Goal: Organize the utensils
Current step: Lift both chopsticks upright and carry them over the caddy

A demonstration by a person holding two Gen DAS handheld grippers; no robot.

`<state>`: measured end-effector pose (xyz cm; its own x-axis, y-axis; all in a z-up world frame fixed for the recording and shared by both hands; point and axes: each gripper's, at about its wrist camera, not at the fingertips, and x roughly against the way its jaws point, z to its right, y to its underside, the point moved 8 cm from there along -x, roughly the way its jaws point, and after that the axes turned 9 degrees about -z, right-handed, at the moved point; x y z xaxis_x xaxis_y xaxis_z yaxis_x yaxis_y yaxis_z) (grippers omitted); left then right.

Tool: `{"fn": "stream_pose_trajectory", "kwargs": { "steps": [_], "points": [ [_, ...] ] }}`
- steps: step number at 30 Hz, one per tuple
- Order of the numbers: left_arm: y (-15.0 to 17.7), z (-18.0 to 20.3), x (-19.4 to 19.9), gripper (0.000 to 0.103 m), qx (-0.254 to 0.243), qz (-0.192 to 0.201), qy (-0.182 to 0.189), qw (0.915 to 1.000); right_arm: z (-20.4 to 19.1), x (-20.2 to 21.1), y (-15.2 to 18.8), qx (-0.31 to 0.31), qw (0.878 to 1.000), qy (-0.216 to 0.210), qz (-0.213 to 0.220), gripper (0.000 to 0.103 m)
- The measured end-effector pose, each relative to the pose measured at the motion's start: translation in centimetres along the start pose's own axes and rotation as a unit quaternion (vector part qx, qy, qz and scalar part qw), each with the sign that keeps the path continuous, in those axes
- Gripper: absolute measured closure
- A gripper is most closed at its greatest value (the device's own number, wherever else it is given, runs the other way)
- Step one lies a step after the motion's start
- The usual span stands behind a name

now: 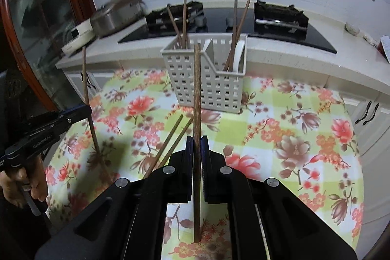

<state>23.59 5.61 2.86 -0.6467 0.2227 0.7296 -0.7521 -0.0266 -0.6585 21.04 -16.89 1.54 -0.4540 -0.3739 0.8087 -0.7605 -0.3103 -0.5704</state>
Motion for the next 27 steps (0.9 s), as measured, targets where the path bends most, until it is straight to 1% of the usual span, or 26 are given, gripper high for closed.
{"fn": "stream_pose_trajectory", "kwargs": {
  "steps": [4,7,10,13,18,23,27],
  "points": [
    [-0.5,0.5,0.3,0.097,-0.005,0.004,-0.002,1.0,0.6,0.4,0.0,-0.006,1.0,0.002,0.007,0.096],
    [-1.0,0.9,0.4,0.097,-0.005,0.005,0.006,1.0,0.9,1.0,-0.3,-0.009,1.0,0.001,0.016,0.096],
    [-2.2,1.2,0.6,0.097,-0.011,0.011,0.004,0.9999,1.3,1.6,-1.1,-0.011,1.0,0.001,0.027,0.096],
    [-4.0,1.9,1.0,0.097,-0.016,0.023,0.012,0.9995,1.8,2.6,-2.8,-0.013,0.999,0.005,0.044,0.096],
    [-9.1,3.6,2.6,0.097,-0.03,0.067,0.012,0.9972,2.5,4.7,-7.1,-0.009,0.996,0.014,0.085,0.096],
    [-15.0,5.5,4.1,0.097,-0.047,0.116,0.009,0.992,3.3,6.9,-12.6,-0.015,0.99,0.023,0.138,0.096],
    [-19.0,6.7,4.1,0.097,-0.056,0.139,0.003,0.9887,4.3,7.0,-16.2,-0.024,0.985,0.032,0.165,0.096]
  ]
}}
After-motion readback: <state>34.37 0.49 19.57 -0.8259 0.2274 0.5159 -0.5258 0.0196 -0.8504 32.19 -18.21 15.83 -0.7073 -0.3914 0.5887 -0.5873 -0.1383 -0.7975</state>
